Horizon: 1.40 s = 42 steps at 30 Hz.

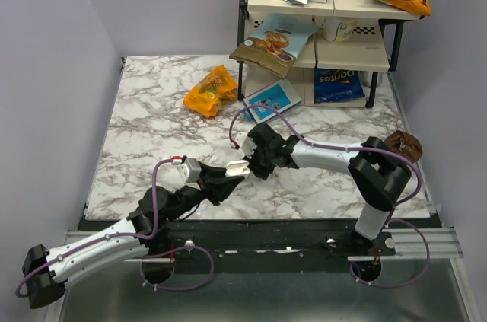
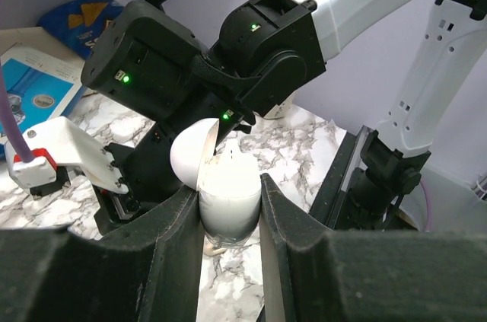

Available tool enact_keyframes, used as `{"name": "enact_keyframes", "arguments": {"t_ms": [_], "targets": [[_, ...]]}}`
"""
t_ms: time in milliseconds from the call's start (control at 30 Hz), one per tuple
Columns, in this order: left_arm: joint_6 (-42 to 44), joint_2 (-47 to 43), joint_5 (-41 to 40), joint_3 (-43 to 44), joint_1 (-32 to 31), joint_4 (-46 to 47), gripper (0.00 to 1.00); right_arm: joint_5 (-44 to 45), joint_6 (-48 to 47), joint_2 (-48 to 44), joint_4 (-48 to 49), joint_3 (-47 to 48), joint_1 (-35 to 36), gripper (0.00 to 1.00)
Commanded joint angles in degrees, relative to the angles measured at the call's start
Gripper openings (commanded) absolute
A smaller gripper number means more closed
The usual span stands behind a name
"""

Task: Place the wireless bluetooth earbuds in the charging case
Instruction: Adjust the earbud at the center of the board, then pick up the earbud from the center of the board.

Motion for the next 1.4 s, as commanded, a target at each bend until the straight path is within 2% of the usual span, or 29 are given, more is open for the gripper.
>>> {"name": "enact_keyframes", "arguments": {"t_ms": [0, 233, 333, 367, 433, 467, 600, 1033, 1367], "targets": [[0.52, 0.28, -1.11, 0.15, -0.61, 0.69, 0.00, 2.82, 2.19, -4.05, -0.54, 1.28, -0.14, 0.60], [0.52, 0.55, -1.29, 0.50, -0.70, 0.86, 0.00, 7.82, 10.18, -12.41, 1.65, -1.78, -0.14, 0.65], [0.44, 0.55, -1.73, 0.32, -0.70, 0.69, 0.00, 9.25, 20.63, -14.78, 3.14, -3.99, -0.23, 0.65], [0.43, 0.55, -1.99, 0.24, -0.79, 0.60, 0.00, 9.41, 27.35, -15.48, 4.02, -6.35, -0.31, 0.65], [0.35, 0.46, -2.43, 0.06, -0.79, 0.69, 0.00, 8.20, 34.33, -16.63, 6.30, -8.73, -0.40, 0.62], [0.35, 0.55, -2.78, 0.06, -0.79, 0.43, 0.00, 7.84, 41.50, -17.68, 7.27, -11.53, -0.32, 0.61], [0.43, 0.90, -3.31, 0.15, -0.88, 0.33, 0.00, 4.93, 52.89, -18.22, 12.02, -15.24, -0.32, 0.54], [0.26, 0.02, -4.54, -0.29, -0.96, -1.07, 0.00, 8.89, 57.82, -12.68, 9.92, -12.26, -1.19, 0.42], [0.26, 0.29, -4.72, -0.29, -0.96, -1.25, 0.00, 9.07, 61.43, -12.15, 9.83, -13.14, -3.21, 0.38]]}}
